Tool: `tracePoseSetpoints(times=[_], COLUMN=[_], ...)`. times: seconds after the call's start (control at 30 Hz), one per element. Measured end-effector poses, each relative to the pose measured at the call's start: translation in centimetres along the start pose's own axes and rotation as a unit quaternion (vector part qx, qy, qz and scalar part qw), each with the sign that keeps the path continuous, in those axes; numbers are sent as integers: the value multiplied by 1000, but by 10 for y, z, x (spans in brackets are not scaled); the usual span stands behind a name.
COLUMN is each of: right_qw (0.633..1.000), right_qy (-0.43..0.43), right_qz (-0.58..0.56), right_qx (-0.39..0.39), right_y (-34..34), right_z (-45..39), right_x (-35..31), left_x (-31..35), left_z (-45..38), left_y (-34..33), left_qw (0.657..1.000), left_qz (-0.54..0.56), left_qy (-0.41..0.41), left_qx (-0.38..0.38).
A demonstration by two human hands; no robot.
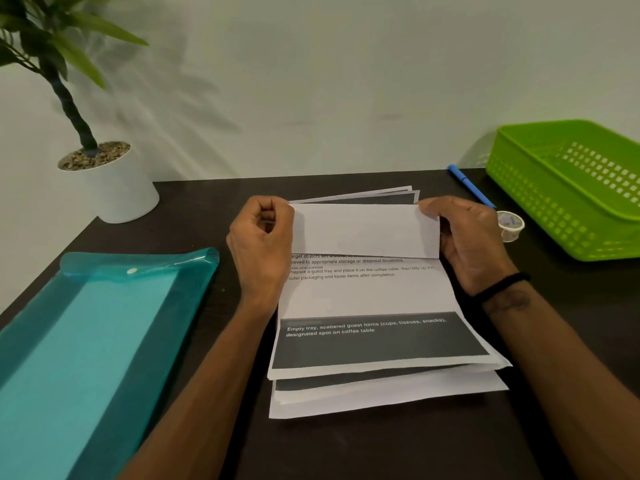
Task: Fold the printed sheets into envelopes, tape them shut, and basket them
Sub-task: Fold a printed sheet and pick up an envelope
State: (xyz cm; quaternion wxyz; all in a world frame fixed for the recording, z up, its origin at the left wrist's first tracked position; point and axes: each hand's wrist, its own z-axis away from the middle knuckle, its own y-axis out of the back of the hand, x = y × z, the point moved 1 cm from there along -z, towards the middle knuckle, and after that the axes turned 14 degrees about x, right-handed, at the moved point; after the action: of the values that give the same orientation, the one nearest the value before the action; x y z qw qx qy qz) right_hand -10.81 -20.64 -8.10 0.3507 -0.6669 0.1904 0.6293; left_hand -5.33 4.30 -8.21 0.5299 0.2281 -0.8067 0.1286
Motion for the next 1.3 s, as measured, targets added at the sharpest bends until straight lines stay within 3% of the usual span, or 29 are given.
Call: tracePoseSetpoints(times=[0.33, 0.63, 1.3], right_qw=[998, 990, 997], right_qy=[-48, 60, 31], right_qz=[-45, 43, 7], right_qx=[21, -120, -70], right_y=[5, 3, 6], right_z=[-1, 8, -5], right_x=[0, 1, 0], left_x=[4, -5, -3], left_z=[14, 11, 9], left_y=[16, 17, 17], left_qw=[976, 972, 964], left_qz=[47, 126, 158], left_qy=[112, 150, 159], left_qx=[-183, -126, -141])
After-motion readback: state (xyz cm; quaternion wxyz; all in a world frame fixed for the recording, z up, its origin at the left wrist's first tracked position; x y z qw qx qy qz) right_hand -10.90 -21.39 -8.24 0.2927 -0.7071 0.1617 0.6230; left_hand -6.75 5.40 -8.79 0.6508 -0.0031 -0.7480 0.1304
